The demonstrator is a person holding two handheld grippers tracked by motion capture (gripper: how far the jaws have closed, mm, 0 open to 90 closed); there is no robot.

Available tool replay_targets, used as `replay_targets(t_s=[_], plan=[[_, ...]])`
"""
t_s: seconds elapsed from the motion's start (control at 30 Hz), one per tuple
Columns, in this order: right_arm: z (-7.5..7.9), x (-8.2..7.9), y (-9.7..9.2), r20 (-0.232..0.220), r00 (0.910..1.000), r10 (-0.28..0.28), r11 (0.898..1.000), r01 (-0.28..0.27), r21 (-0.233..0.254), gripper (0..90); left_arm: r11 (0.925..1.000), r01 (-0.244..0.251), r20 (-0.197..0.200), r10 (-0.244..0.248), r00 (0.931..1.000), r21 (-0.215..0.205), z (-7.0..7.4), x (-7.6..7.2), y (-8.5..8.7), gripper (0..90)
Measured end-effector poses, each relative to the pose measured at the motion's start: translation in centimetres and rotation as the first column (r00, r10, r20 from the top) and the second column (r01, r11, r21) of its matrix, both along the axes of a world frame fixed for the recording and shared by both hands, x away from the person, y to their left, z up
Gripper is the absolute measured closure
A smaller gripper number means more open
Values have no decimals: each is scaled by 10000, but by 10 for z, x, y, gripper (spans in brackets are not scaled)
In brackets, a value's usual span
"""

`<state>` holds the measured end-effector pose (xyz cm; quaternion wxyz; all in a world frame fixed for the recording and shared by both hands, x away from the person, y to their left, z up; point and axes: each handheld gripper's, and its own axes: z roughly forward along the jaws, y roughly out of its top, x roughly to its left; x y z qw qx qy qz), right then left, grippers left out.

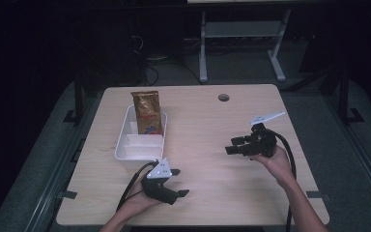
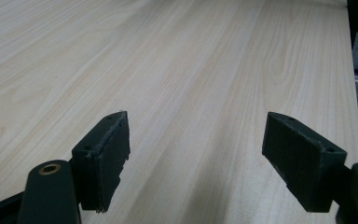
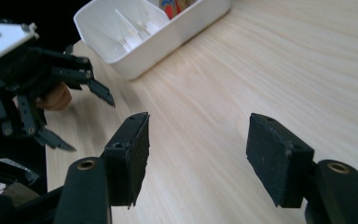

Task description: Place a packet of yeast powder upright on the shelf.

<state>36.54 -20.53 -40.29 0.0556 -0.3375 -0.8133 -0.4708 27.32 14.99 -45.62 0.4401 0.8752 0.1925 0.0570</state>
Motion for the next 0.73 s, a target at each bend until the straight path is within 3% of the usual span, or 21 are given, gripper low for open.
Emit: replay_targets(t_s=[0.47,0.73], plan=[[-23,-46,-18,-185,9998,126,9999,-127,-55,365,10000,-5,-28,5,10000,47,-1,0,-2,226],[-36,-72,-18,279,9996,10,9996,-2,-292,348,10000,38,43,-38,10000,53,-1,-1,-1,217]])
